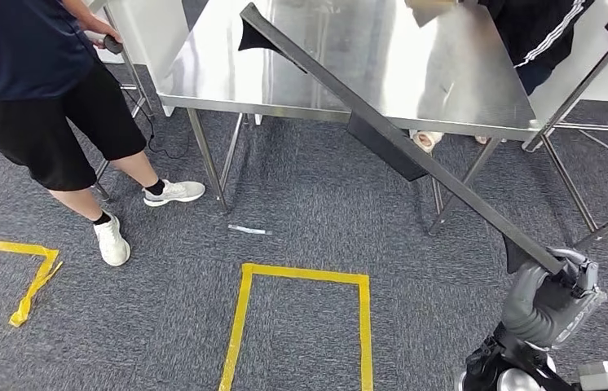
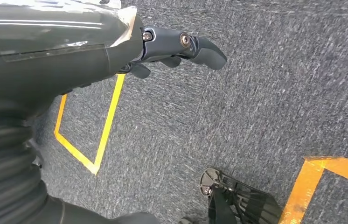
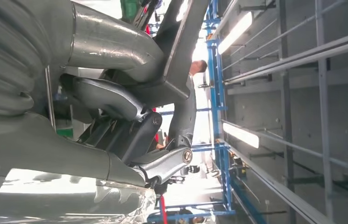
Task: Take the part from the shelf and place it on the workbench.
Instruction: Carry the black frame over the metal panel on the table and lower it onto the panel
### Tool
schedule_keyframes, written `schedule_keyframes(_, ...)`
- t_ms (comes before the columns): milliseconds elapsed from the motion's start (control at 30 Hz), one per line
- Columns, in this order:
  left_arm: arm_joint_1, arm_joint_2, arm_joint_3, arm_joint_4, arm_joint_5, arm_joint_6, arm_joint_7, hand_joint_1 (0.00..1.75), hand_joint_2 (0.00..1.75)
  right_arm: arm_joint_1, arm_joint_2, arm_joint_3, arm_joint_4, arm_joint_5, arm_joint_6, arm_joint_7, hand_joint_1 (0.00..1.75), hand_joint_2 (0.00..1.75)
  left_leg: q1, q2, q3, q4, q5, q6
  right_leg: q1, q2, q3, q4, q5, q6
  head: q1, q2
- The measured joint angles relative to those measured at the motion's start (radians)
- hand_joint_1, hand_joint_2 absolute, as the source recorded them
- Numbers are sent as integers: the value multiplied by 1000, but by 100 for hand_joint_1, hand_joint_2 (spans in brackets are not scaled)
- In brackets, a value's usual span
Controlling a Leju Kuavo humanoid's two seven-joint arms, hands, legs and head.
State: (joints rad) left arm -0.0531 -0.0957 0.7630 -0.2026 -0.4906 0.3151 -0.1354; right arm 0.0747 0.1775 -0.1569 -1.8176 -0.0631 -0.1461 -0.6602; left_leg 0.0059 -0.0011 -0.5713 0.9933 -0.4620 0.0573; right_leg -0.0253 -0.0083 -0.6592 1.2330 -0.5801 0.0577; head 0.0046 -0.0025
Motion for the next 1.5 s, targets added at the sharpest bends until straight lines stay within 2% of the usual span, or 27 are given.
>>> schedule_keyframes(33, 0, 0, 0, 0, 0, 0, 0, 0, 175, 1, -1, 0, 1, 0, 0, 0, 175, 175, -1, -5, 2, 0, -2, 0, 0, 3, -26, 38, -4, 3, 0, 0)
schedule_keyframes(67, 1, 0, 1, 0, 0, 0, 0, 0, 175, 3, -2, 0, 2, 0, -1, 0, 175, 175, -1, -10, 5, 1, -5, -1, -1, 4, -34, 38, 8, 10, 0, 0)
schedule_keyframes(100, 2, 0, 2, 0, 0, 0, 0, 0, 175, 3, -3, 0, 3, 0, -1, 0, 175, 175, -1, -15, 10, 1, -9, -3, -2, 4, -20, -4, 34, 18, 0, 0)
schedule_keyframes(167, 2, -1, 4, 0, 1, 0, 0, 0, 175, 4, -5, 0, 4, 0, -2, 0, 175, 175, -2, -23, 21, 3, -18, -13, -4, 4, 40, -143, 95, 28, 2, 0)
schedule_keyframes(233, 2, 0, 4, 0, 1, 0, 0, 0, 175, 3, -5, 1, 5, 0, -2, 0, 175, 175, -5, -28, 26, 6, -29, -26, -2, 4, 79, -223, 121, 16, 2, 0)
schedule_keyframes(367, 2, 0, 4, 0, 1, 1, -1, 0, 175, 3, -5, 3, 5, 1, -2, 0, 175, 175, 2, -22, 25, 20, -48, -48, 1, 5, 95, -230, 111, -24, -2, 0)
schedule_keyframes(433, 2, 0, 5, -1, 1, 1, -2, 0, 175, 3, -5, 5, 5, 1, -3, 0, 175, 175, 5, -12, -20, 107, -84, -57, -4, 4, 109, -232, 103, -42, -7, 0)
schedule_keyframes(500, 3, 0, 5, -1, 1, 1, -3, 0, 175, 4, -5, 7, 6, 1, -3, 0, 175, 175, 7, -7, -107, 249, -127, -63, -2, 3, 122, -232, 90, -53, -10, 0)
schedule_keyframes(533, 5, 0, 5, 0, 1, 1, -3, 0, 175, 5, -5, 7, 6, 1, -3, 0, 175, 175, 7, -6, -144, 298, -132, -64, -1, 3, 129, -232, 83, -55, -10, 0)
schedule_keyframes(567, 7, 0, 5, 0, 0, 1, -2, 0, 175, 7, -5, 7, 7, 1, -3, 0, 175, 175, 7, -6, -164, 310, -116, -64, 0, 4, 138, -232, 75, -54, -10, 0)
schedule_keyframes(600, 7, 0, 5, 0, 0, 1, -2, 0, 175, 8, -5, 7, 8, 2, -3, 0, 175, 175, 7, -5, -162, 280, -80, -62, -1, 4, 150, -232, 67, -52, -10, 0)
schedule_keyframes(667, 7, 0, 5, 0, -1, 0, 0, 0, 175, 10, -5, 7, 8, 3, -3, 0, 175, 175, 6, -1, -115, 151, 5, -54, -1, 5, 173, -233, 48, -45, -10, 0)
schedule_keyframes(700, 7, 0, 5, 0, -1, 0, 0, 0, 175, 9, -5, 7, 8, 4, -3, 0, 175, 175, 4, 1, -88, 94, 27, -50, 2, 6, 180, -233, 38, -39, -10, 0)
schedule_keyframes(733, 6, 0, 5, 0, -2, 0, 0, 0, 175, 9, -5, 7, 9, 4, -3, 0, 175, 175, 0, 2, -70, 58, 33, -45, 4, 5, 185, -236, 30, -33, -10, 0)
schedule_keyframes(833, 5, -1, 5, 0, -3, -1, 2, 0, 175, 9, -6, 7, 9, 6, -3, 0, 175, 175, -5, -2, -51, 35, 15, -27, 9, 4, 199, -234, 26, -10, -11, 0)
schedule_keyframes(900, 6, -2, 5, 0, -5, -2, 2, 0, 175, 8, -8, 7, 9, 11, -5, 0, 175, 175, -3, -6, -31, 27, 8, -14, 10, 5, 177, -181, 22, -6, -9, 0)
schedule_keyframes(1000, 5, -1, 5, 0, -9, -3, 3, 0, 175, 11, -12, 7, 10, 15, -10, 0, 175, 175, -4, -11, -5, 23, -12, 0, 10, 6, 50, 4, -25, -15, -6, 0)
schedule_keyframes(1033, 6, -2, 5, 0, -10, -3, 3, 0, 175, 13, -13, 7, 10, 16, -11, 0, 175, 175, -5, -14, 4, 23, -21, 1, 11, 6, 7, 47, -44, -17, -6, 0)
schedule_keyframes(1067, 7, -2, 5, 0, -10, -3, 3, 0, 175, 16, -14, 7, 11, 17, -12, 0, 175, 175, -5, -17, 15, 23, -30, 2, 12, 6, -20, 59, -52, -15, -6, 0)
schedule_keyframes(1100, 8, -2, 5, 0, -10, -3, 3, 0, 175, 18, -15, 7, 11, 18, -13, 0, 175, 175, -6, -19, 29, 23, -41, 1, 12, 6, -31, 38, -44, -10, -6, 0)
schedule_keyframes(1133, 9, -3, 5, 0, -10, -3, 3, 0, 175, 20, -16, 7, 11, 19, -14, 0, 175, 175, -6, -22, 45, 22, -52, -1, 12, 6, -28, -12, -14, -1, -6, 0)
schedule_keyframes(1200, 10, -3, 6, 0, -10, -4, 3, 0, 175, 22, -18, 7, 12, 19, -15, 0, 175, 175, -8, -24, 71, 23, -77, -7, 13, 5, -6, -136, 84, 14, -6, 0)
schedule_keyframes(1233, 10, -3, 6, 0, -10, -4, 3, 0, 175, 22, -19, 8, 13, 20, -15, 0, 175, 175, -9, -25, 79, 22, -90, -12, 16, 3, 7, -175, 122, 12, -6, 0)
schedule_keyframes(1267, 9, -3, 6, 0, -10, -4, 4, 0, 175, 23, -20, 9, 13, 21, -16, 0, 175, 175, -9, -25, 90, 22, -99, -18, 20, 3, 16, -195, 143, 2, -8, 0)
schedule_keyframes(1367, 7, -4, 6, 0, -10, -4, 4, 0, 175, 23, -20, 14, 13, 28, -20, 0, 175, 175, -8, -19, 106, 43, -106, -33, 18, 6, 44, -203, 136, -38, -10, 0)
schedule_keyframes(1433, 3, -5, 6, 0, -10, -5, 4, 0, 175, 23, -21, 18, 13, 33, -22, 0, 175, 175, -5, -11, 61, 120, -111, -42, 12, 8, 69, -206, 123, -55, -12, 0)
schedule_keyframes(1500, 3, -6, 7, 0, -10, -6, 5, 0, 175, 23, -21, 24, 13, 38, -23, 0, 175, 175, -2, -7, -24, 235, -145, -50, 13, 8, 89, -206, 105, -65, -13, 0)
